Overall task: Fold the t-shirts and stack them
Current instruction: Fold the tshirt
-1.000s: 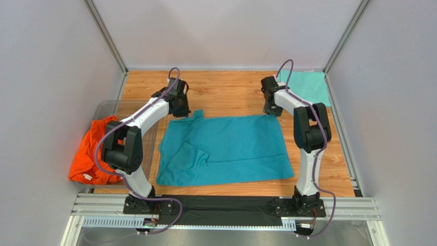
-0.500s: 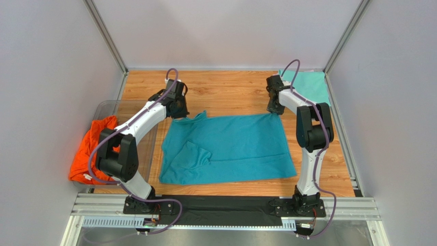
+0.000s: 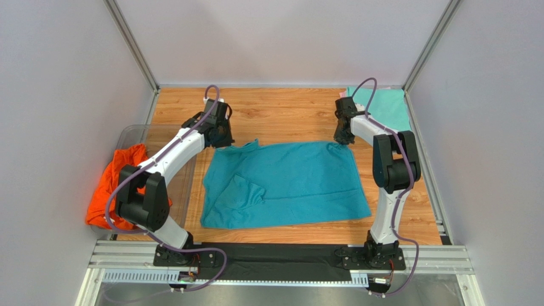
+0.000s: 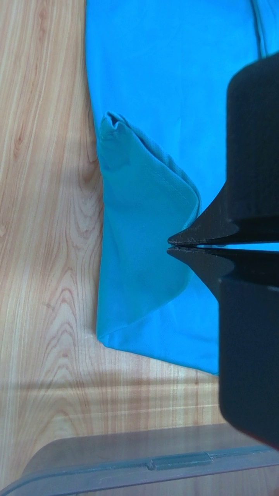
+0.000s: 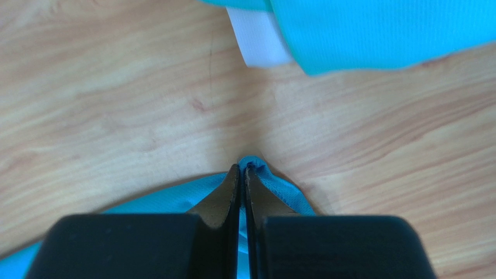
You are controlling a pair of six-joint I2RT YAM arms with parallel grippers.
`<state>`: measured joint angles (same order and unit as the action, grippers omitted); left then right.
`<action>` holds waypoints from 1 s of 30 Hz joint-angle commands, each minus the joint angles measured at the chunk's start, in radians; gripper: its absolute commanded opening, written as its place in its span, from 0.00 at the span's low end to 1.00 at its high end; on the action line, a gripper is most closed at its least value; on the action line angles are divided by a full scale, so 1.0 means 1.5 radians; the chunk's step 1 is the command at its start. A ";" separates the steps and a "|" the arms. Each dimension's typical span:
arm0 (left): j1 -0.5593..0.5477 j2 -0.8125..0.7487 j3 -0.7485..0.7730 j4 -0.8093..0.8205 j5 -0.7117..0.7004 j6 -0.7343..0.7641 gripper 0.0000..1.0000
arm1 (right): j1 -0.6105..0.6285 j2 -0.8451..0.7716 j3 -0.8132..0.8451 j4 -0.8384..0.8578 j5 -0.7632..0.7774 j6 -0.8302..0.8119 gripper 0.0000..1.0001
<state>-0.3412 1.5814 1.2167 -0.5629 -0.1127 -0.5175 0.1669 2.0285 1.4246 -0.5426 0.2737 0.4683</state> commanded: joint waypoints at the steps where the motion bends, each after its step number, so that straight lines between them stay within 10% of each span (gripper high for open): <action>1: -0.009 -0.047 -0.018 0.007 0.006 -0.006 0.00 | 0.000 -0.058 -0.036 0.000 -0.009 -0.020 0.01; 30: -0.031 -0.469 -0.305 -0.011 0.066 -0.086 0.00 | 0.031 -0.388 -0.272 -0.036 0.017 -0.027 0.00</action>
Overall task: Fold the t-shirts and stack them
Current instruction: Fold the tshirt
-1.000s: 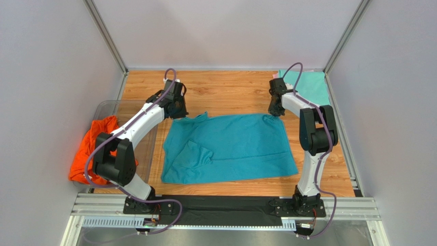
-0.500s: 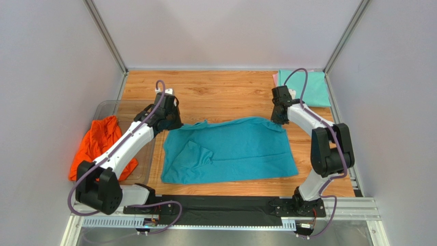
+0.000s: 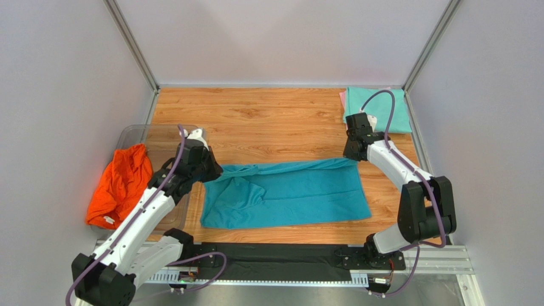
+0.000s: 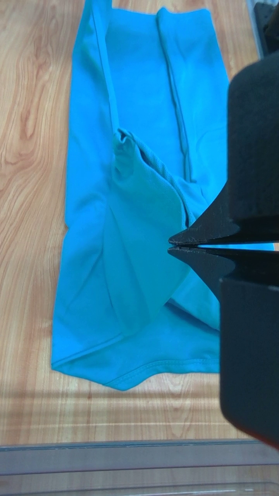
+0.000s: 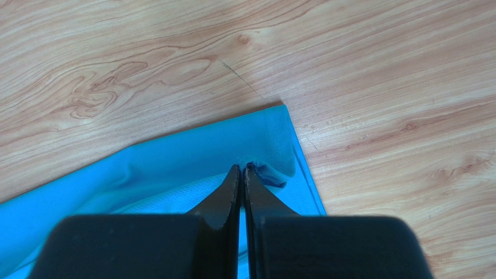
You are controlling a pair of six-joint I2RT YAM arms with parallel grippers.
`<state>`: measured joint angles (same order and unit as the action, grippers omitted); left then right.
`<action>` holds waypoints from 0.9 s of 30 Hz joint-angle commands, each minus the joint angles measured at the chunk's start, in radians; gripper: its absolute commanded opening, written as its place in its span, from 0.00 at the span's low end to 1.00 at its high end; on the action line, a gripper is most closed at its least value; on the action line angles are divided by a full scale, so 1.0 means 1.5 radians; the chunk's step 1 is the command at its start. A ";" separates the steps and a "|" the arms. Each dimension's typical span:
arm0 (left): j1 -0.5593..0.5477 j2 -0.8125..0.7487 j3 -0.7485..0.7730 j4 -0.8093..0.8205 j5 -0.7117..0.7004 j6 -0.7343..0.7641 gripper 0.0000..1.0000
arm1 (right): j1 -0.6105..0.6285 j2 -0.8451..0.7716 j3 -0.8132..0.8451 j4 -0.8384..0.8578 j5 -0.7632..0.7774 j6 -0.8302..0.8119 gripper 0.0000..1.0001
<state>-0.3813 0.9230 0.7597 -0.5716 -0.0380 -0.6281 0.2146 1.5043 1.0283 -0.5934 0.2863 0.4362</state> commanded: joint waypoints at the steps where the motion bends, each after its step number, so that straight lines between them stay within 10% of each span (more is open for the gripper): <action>1: -0.005 -0.043 -0.001 -0.013 0.014 -0.011 0.00 | -0.001 -0.050 -0.010 -0.003 0.007 -0.010 0.00; 27: -0.005 -0.206 -0.169 -0.072 0.085 -0.052 0.02 | 0.000 -0.212 -0.267 0.004 -0.067 0.065 0.09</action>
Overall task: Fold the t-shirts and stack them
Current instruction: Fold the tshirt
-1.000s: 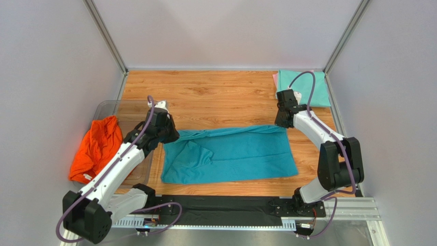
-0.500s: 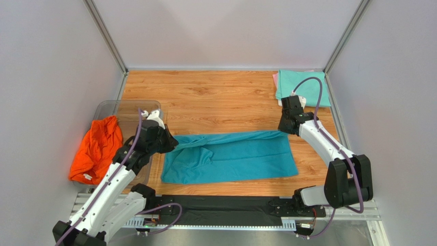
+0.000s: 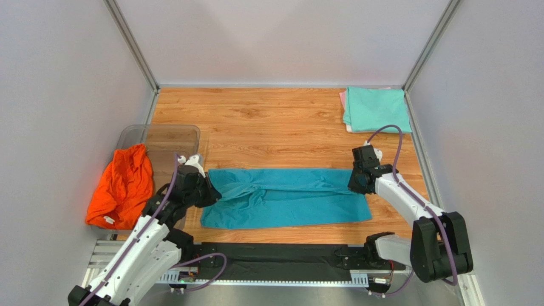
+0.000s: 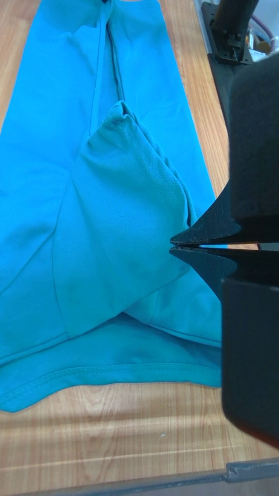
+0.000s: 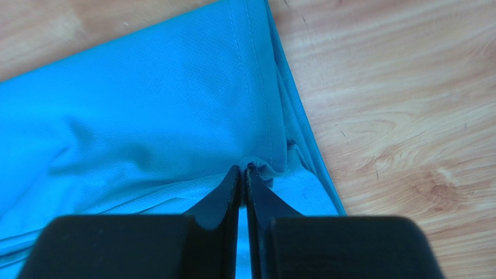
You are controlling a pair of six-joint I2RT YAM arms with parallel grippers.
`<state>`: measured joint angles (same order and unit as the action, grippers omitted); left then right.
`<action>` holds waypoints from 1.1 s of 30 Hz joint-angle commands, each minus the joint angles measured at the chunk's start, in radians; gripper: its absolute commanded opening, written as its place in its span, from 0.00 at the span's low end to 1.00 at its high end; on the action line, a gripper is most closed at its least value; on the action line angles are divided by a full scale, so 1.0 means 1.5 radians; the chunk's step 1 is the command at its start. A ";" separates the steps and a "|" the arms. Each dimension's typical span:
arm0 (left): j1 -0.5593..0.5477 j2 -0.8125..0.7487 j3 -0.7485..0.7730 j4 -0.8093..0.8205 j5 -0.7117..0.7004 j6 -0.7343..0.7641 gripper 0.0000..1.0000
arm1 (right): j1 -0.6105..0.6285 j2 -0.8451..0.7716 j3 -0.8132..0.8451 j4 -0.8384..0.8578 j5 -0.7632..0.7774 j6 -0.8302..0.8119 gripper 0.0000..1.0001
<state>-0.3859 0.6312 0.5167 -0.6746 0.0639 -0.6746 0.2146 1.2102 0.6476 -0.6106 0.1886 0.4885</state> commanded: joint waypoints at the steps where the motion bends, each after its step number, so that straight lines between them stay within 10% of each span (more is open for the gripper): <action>1: -0.001 -0.013 -0.010 -0.003 0.021 -0.022 0.02 | -0.001 -0.016 -0.017 0.009 0.005 0.038 0.10; 8: -0.001 -0.040 -0.036 -0.010 0.063 -0.059 0.24 | 0.000 -0.055 -0.013 -0.030 0.026 0.066 0.39; 15: -0.003 -0.086 -0.013 -0.055 0.067 -0.077 0.79 | 0.000 -0.137 0.022 -0.092 0.051 0.054 0.62; 18: -0.001 -0.076 0.001 -0.054 0.075 -0.073 0.92 | 0.000 -0.161 0.040 -0.095 0.019 0.041 1.00; 33: -0.038 0.171 -0.014 0.255 0.199 -0.122 1.00 | 0.037 0.006 0.093 0.035 -0.139 -0.041 1.00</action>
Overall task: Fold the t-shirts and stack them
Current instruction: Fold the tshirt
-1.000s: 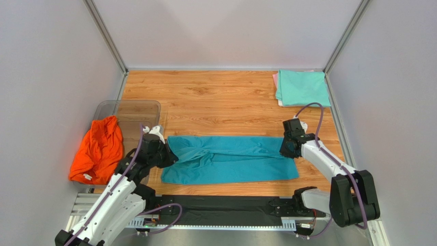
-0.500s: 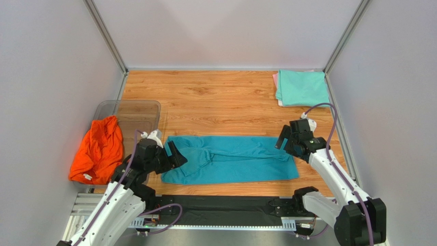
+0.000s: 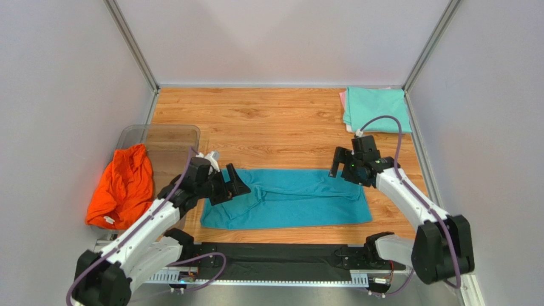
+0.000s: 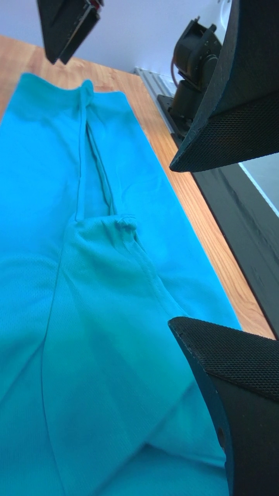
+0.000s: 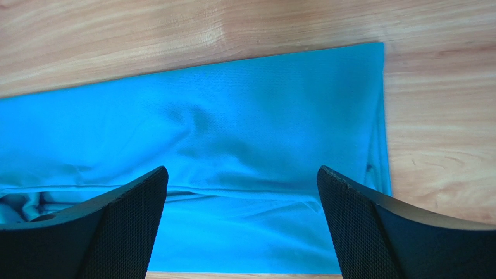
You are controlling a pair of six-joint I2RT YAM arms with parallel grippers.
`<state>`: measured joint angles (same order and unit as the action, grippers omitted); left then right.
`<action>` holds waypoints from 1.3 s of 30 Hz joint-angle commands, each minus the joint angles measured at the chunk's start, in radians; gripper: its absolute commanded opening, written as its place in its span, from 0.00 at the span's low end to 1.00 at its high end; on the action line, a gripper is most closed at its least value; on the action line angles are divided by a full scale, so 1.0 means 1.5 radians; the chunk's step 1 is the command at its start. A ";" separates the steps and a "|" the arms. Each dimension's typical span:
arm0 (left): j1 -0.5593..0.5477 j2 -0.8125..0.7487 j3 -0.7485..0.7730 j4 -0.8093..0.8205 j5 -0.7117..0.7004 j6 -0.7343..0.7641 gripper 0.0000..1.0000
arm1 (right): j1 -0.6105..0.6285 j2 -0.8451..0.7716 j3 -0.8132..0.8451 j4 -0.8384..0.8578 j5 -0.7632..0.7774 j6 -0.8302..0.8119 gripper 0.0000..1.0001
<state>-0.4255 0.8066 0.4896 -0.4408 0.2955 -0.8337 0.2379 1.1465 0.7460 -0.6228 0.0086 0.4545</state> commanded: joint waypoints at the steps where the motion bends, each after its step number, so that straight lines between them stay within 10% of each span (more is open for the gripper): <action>1: -0.014 0.074 0.002 0.108 0.050 -0.017 1.00 | 0.026 0.083 0.032 0.045 -0.018 -0.017 1.00; 11: -0.014 0.204 -0.028 0.153 0.022 -0.012 1.00 | 0.097 0.149 0.003 0.037 0.033 -0.001 1.00; 28: -0.003 0.266 -0.014 0.134 -0.046 0.027 1.00 | 0.108 -0.099 -0.111 -0.098 -0.084 0.114 1.00; 39: 0.047 0.469 0.147 0.146 -0.015 0.087 1.00 | 0.107 -0.049 -0.039 -0.116 0.041 0.084 1.00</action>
<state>-0.3824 1.4208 0.6590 -0.2111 0.3096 -0.7826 0.3962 1.0409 0.6296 -0.7933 -0.0132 0.5941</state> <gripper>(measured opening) 0.993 0.998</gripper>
